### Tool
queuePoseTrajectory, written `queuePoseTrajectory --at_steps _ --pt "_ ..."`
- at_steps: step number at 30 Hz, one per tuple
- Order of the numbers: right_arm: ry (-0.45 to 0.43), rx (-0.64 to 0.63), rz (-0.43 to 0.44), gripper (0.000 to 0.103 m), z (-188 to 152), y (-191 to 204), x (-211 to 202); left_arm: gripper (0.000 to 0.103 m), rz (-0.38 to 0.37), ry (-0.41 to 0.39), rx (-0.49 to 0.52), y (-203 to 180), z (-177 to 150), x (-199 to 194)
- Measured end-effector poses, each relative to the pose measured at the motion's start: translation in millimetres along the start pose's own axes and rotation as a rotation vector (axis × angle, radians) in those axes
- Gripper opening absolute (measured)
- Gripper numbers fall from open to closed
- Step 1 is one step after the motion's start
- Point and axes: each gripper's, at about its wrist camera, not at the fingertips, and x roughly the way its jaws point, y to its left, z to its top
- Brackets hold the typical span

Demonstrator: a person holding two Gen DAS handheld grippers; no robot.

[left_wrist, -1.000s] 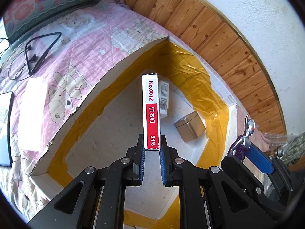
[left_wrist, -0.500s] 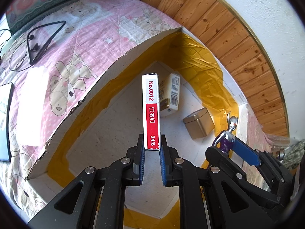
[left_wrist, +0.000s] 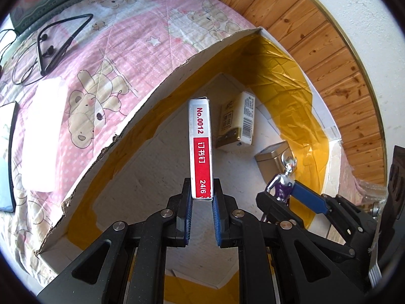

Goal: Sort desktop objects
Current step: 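Open the left tool to drop the staple box while the right tool drops the figure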

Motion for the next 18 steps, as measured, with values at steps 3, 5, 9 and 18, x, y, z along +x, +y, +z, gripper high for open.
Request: queuePoseTrajectory --at_steps 3,5,9,18 --pt "0.022 -0.012 -0.008 0.051 1.9 2.5 6.7 0.015 -0.024 0.022 0.028 -5.3 0.9 2.3" --pt "0.035 -0.017 -0.017 0.051 2.6 4.0 10.5 0.016 -0.018 0.023 0.039 -7.7 1.3 3.4" --pt "0.061 -0.018 -0.029 0.051 2.9 3.8 17.5 0.029 -0.023 0.03 0.028 -5.1 4.1 3.2" --pt "0.063 0.015 -0.014 0.052 -5.6 -4.0 12.0 0.035 -0.018 0.014 0.026 -2.7 3.1 -5.7"
